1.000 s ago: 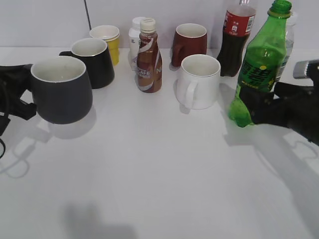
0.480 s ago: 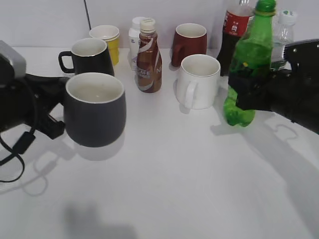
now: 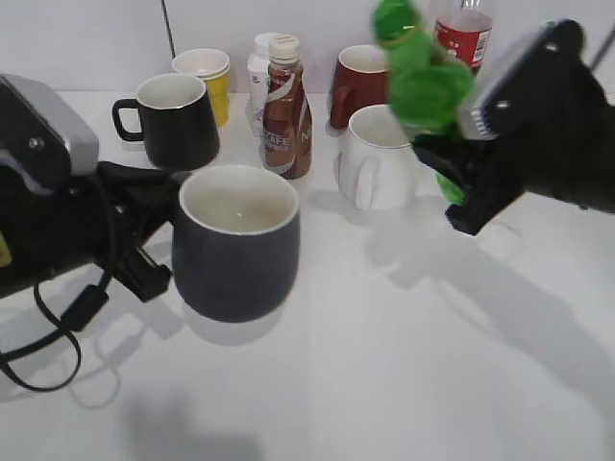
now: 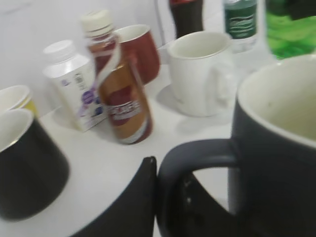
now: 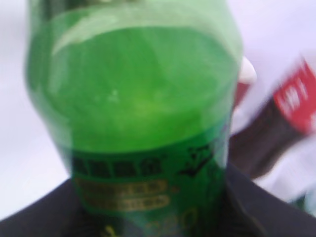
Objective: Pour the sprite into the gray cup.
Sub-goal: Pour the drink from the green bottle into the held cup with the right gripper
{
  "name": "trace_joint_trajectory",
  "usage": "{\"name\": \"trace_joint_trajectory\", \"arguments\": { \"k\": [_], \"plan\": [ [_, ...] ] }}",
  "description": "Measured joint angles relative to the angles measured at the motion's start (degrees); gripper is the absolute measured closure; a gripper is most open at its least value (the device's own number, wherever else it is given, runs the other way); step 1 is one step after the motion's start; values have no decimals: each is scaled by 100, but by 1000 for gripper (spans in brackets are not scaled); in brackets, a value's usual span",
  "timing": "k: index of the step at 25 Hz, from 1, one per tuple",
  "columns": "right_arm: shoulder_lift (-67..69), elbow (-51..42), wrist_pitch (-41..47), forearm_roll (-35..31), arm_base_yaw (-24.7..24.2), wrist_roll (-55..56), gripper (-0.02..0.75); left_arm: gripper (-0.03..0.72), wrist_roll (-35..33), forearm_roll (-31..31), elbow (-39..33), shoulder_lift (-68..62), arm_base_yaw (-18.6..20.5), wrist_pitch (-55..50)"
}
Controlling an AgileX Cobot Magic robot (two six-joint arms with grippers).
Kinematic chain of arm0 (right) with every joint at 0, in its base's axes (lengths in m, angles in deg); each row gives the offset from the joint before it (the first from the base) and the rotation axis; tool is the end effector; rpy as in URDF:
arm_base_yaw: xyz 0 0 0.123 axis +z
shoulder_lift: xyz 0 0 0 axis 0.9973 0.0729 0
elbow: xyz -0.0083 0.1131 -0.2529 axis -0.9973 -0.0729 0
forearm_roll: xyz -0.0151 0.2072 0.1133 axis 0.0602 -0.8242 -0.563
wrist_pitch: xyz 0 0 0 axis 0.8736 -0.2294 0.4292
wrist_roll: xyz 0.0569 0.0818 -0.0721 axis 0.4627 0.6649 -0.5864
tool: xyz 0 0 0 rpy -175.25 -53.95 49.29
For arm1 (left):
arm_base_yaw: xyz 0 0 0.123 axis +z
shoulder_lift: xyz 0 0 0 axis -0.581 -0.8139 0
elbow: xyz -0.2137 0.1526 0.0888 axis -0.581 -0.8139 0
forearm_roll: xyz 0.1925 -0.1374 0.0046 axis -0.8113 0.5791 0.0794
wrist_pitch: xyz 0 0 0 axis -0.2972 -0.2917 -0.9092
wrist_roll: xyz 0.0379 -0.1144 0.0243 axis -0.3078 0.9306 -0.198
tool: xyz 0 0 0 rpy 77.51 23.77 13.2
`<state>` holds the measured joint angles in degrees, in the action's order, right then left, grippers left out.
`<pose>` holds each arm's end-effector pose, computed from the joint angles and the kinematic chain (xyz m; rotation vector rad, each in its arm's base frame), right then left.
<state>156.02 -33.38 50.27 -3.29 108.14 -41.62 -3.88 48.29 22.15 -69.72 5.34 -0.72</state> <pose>0.2682 0.1402 0.2178 -0.9799 1.5980 0.1085 0.2235 -0.1566 0.1977 0.8335 1.6389 -0.3543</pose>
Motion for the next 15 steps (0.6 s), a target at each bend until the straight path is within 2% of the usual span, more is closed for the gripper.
{"name": "trace_joint_trajectory", "arguments": {
  "k": [7,15],
  "plan": [
    [-58,608,952,5,627,-1516,374,635,17,147,0,0,-340,0],
    [-58,855,1206,-1,695,-2936,374,635,17,311,0,13,-390,10]
  ]
}}
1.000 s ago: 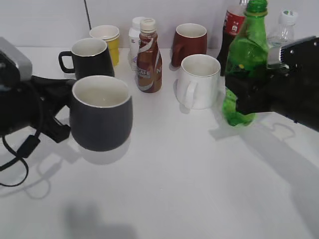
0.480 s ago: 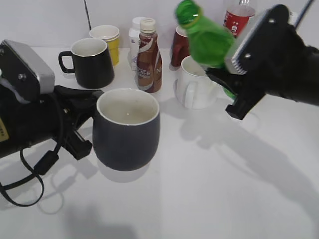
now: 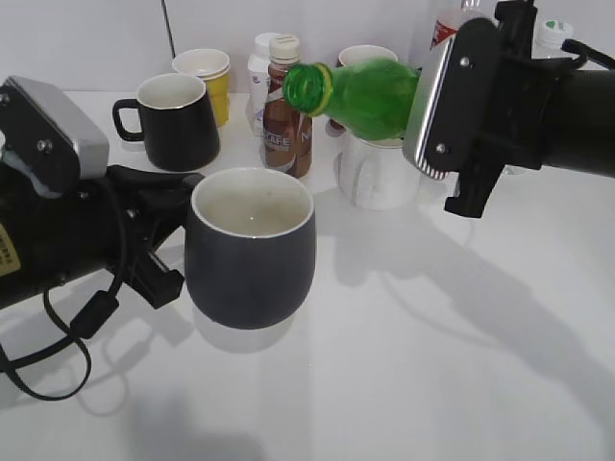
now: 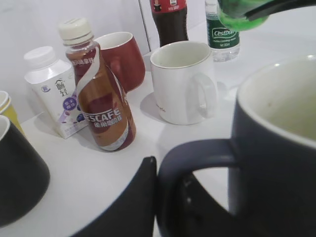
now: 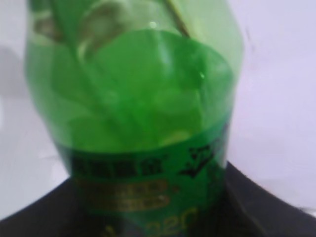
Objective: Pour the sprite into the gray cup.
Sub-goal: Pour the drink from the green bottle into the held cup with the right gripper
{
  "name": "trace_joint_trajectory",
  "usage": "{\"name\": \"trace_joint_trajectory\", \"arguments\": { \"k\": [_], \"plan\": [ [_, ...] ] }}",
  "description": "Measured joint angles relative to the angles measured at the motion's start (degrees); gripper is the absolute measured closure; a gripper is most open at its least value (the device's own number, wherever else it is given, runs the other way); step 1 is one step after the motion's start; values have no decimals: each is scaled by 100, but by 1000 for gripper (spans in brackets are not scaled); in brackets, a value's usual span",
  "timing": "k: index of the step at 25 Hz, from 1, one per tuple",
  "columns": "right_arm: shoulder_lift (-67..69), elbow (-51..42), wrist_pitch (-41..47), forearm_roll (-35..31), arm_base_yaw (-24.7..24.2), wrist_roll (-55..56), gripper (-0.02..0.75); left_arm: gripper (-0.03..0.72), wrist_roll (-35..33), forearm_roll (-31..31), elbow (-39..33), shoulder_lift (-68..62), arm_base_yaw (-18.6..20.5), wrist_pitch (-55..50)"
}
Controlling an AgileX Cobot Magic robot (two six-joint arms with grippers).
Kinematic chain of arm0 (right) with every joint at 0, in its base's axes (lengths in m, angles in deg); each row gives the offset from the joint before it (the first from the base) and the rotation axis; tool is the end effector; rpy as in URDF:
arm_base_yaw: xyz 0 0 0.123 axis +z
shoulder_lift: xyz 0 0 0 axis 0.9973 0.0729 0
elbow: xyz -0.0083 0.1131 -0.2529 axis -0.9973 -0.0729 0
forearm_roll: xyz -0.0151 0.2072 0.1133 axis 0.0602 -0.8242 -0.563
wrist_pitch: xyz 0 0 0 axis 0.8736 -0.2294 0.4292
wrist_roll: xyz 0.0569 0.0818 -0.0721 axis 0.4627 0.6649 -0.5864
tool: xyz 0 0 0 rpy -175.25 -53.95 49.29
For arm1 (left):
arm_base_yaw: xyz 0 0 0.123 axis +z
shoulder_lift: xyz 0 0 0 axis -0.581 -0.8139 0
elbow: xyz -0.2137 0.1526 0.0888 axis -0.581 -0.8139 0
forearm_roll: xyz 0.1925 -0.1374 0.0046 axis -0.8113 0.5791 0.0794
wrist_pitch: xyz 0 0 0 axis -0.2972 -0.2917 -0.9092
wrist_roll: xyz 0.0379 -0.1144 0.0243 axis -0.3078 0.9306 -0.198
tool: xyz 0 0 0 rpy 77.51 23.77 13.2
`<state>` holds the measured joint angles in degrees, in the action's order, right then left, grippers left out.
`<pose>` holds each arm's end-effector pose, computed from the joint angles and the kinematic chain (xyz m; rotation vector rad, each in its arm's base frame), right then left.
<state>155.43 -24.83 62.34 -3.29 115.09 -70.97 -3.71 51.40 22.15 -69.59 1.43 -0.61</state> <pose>0.2710 0.1709 0.2448 -1.4406 1.2689 -0.2615 0.2152 -0.1687 0.1993 0.8288 1.6348 -0.4056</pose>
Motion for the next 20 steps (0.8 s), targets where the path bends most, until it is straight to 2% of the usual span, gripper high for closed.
{"name": "trace_joint_trajectory", "arguments": {
  "k": [10,16,20],
  "plan": [
    [0,4,7,0,0,-677,374,635,0,-89,413,35,-1,-809],
    [0,4,7,0,0,-1074,374,635,0,-220,508,35,-261,-1061],
    [0,4,7,0,0,-1481,374,635,0,-246,508,35,-286,-1073]
  ]
}}
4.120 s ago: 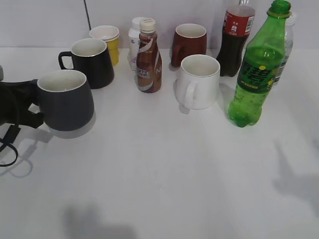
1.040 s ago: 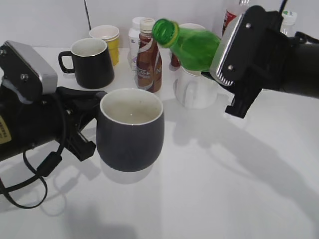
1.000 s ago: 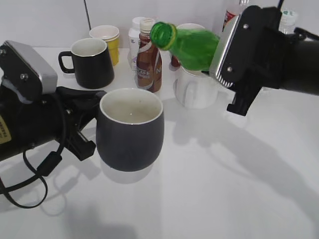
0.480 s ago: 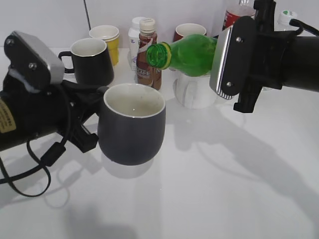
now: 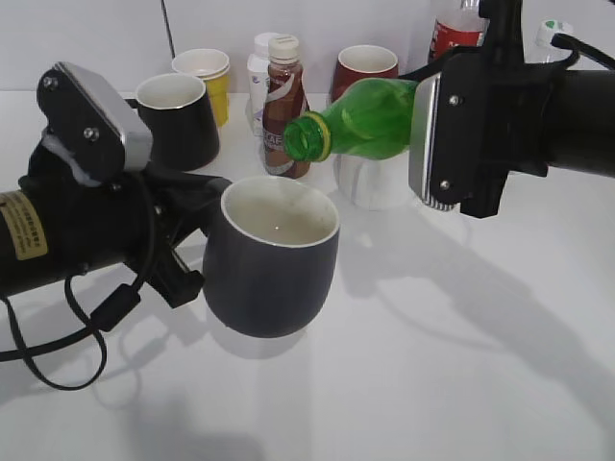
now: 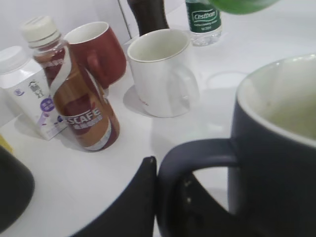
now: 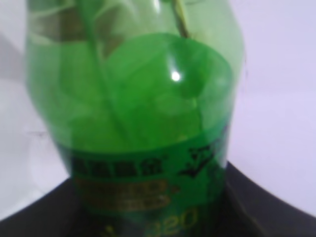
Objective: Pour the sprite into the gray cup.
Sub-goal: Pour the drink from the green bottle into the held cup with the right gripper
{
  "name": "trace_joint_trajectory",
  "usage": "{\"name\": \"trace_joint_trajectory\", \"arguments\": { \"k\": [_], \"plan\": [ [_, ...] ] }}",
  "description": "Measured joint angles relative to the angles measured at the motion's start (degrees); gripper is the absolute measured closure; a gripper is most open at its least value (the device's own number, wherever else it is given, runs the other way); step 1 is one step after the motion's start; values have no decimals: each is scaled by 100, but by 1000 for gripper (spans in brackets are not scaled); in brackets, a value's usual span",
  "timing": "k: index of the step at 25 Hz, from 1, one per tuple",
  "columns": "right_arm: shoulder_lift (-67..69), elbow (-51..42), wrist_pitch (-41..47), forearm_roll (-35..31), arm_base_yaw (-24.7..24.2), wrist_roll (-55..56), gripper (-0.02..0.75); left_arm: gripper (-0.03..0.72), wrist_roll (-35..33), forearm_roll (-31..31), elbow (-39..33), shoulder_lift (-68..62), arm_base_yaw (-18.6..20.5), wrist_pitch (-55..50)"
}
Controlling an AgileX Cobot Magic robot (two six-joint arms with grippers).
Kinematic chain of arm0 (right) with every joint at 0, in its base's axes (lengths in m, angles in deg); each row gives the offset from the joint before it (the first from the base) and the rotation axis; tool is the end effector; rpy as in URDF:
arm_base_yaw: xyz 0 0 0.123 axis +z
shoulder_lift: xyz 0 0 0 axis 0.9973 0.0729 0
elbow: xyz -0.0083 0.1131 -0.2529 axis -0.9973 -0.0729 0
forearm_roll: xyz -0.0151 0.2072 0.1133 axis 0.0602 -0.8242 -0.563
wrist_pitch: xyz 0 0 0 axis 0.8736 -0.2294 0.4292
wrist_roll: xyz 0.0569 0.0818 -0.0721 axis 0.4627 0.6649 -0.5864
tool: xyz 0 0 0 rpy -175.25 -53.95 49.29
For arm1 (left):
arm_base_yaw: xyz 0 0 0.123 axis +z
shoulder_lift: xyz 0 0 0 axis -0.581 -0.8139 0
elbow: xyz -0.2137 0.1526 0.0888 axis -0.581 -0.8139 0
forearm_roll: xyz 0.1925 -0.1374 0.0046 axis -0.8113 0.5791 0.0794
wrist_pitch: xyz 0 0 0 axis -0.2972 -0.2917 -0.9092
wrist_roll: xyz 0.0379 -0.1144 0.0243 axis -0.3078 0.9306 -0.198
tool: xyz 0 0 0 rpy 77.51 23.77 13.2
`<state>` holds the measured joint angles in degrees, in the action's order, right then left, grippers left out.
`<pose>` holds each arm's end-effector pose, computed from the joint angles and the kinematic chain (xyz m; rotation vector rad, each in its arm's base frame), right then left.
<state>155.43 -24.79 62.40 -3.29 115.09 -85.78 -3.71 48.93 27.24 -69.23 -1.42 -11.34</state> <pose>0.2711 0.1709 0.2450 -1.6052 1.0817 -0.4348 0.2166 -0.1837 0.2044 0.9460 1.6778 -0.3724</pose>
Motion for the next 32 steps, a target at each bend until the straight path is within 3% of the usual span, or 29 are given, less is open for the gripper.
{"name": "trace_joint_trajectory", "arguments": {
  "k": [8,14,32],
  "plan": [
    [0,0,-140,-26,0,-710,375,635,0,0,0,0,0,-12],
    [-1,0,-379,-579,0,-1503,375,635,0,-10,0,0,0,-12],
    [-1,0,-520,-774,0,-2375,375,635,0,-36,0,0,0,-23]
  ]
}}
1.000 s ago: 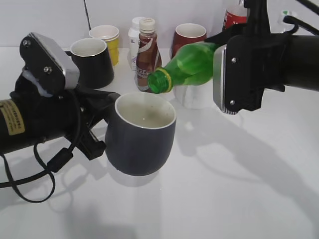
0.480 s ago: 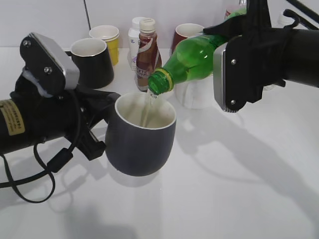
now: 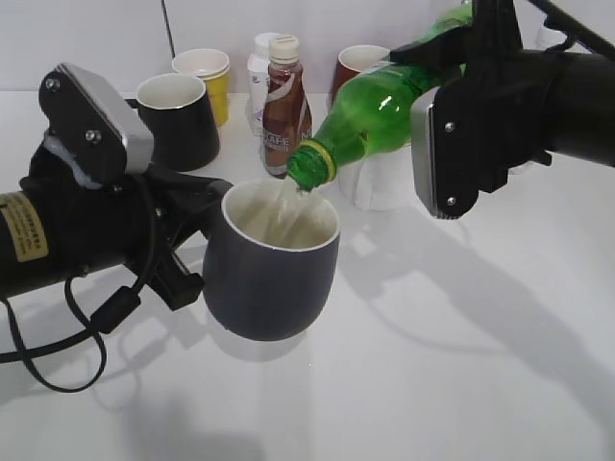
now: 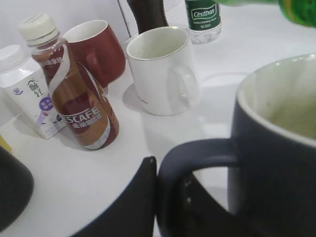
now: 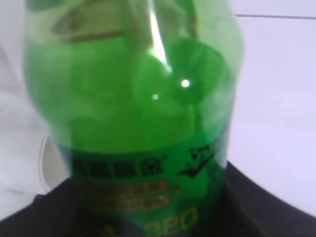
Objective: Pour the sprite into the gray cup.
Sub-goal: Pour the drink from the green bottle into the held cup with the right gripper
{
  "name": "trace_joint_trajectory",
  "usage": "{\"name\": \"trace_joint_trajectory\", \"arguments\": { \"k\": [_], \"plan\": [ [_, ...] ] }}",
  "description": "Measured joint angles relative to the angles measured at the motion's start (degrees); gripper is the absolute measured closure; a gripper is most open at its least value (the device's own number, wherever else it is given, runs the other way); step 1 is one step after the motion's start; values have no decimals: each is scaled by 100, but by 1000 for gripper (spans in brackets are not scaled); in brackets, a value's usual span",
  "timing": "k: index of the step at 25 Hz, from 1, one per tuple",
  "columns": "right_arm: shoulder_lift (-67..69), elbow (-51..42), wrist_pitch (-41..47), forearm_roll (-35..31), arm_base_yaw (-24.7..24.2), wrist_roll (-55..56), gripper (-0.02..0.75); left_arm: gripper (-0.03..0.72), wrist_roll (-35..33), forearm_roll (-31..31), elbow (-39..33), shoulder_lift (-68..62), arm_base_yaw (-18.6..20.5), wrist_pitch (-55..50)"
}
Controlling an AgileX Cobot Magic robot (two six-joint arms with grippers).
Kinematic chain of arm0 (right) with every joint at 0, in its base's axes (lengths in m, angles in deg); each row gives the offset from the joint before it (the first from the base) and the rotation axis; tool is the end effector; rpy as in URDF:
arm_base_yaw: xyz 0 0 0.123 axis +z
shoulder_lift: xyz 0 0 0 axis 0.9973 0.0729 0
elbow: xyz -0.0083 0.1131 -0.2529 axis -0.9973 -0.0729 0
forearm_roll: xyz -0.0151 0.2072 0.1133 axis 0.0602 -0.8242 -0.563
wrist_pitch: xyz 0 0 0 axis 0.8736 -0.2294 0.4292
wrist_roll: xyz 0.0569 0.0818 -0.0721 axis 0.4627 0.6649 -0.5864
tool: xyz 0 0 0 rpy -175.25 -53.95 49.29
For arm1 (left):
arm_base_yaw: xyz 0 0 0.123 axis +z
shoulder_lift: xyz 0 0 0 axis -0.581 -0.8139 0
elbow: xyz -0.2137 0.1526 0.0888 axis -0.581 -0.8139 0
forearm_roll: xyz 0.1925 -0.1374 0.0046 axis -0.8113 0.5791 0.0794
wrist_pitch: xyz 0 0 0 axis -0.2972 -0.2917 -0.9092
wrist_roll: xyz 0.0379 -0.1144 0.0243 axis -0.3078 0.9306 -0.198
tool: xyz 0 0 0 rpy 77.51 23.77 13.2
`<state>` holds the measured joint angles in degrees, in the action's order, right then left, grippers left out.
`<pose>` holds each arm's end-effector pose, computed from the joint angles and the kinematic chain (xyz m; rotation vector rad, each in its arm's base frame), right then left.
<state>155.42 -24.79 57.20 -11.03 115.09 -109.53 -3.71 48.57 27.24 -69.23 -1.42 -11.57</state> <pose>0.2746 0.1721 0.2568 -1.6746 0.8155 -0.6666 0.2163 -0.1838 0.2039 0.9540 1.6783 -0.3697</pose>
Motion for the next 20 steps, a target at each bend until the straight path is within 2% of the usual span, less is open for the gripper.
{"name": "trace_joint_trajectory", "arguments": {
  "k": [20],
  "plan": [
    [0,15,-116,-125,0,60,377,635,0,-27,0,0,0,-84]
  ]
}}
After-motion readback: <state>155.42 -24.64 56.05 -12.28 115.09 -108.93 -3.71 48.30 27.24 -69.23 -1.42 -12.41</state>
